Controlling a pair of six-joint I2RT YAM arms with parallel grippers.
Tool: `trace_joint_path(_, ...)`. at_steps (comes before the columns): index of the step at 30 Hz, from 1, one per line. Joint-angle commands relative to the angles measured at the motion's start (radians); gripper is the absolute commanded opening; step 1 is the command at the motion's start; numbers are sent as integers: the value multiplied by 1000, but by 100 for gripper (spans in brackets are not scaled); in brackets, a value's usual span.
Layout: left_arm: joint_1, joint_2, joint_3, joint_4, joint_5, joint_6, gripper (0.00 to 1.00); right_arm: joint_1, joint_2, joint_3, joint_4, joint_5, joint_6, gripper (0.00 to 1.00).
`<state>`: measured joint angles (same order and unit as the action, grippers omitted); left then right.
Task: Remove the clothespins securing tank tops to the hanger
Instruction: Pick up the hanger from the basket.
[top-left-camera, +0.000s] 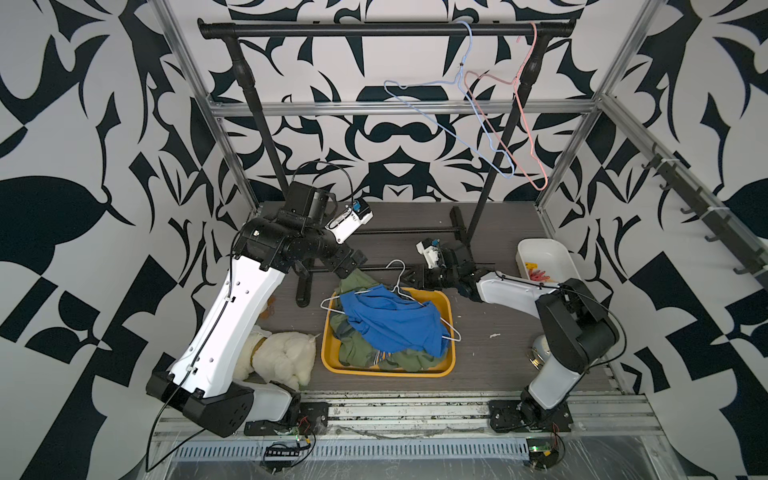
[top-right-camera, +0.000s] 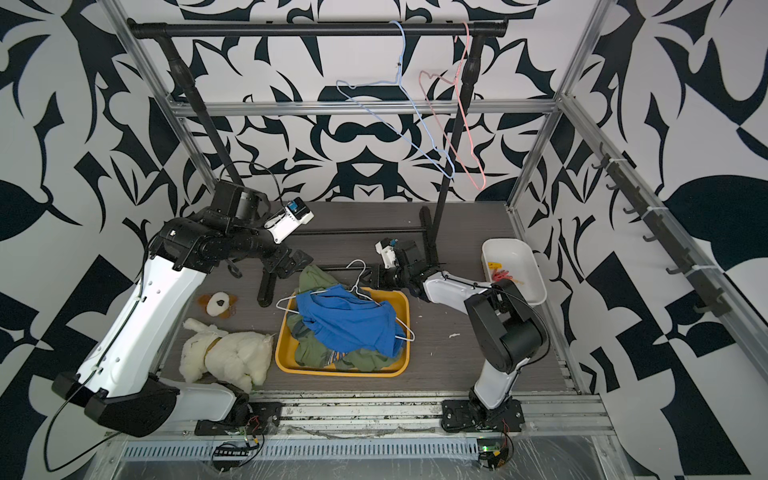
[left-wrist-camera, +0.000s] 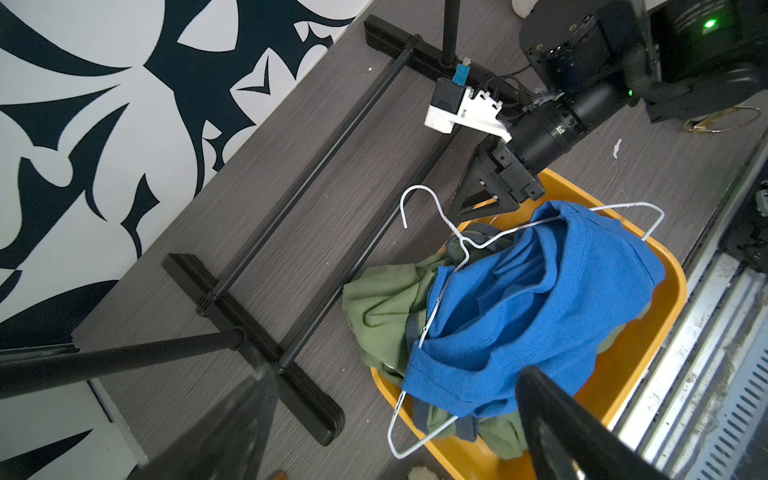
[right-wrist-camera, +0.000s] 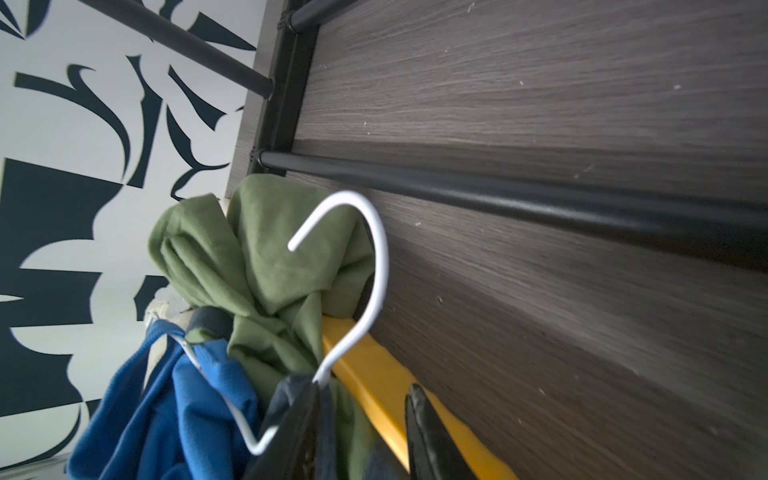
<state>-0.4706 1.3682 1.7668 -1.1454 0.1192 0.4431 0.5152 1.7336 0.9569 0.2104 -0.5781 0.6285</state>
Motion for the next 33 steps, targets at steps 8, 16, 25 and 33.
trace_joint_path(8,4,-6,-13,-23,16,11,95,11,62,51,279,-115,123,36)
trace_joint_path(16,4,-13,-22,-19,17,12,95,17,52,56,319,-173,142,36)
trace_joint_path(25,4,-23,-22,-18,17,15,96,45,59,107,269,-244,94,20)
trace_joint_path(33,4,-24,-21,-3,0,14,96,79,-36,157,71,-209,-60,0)
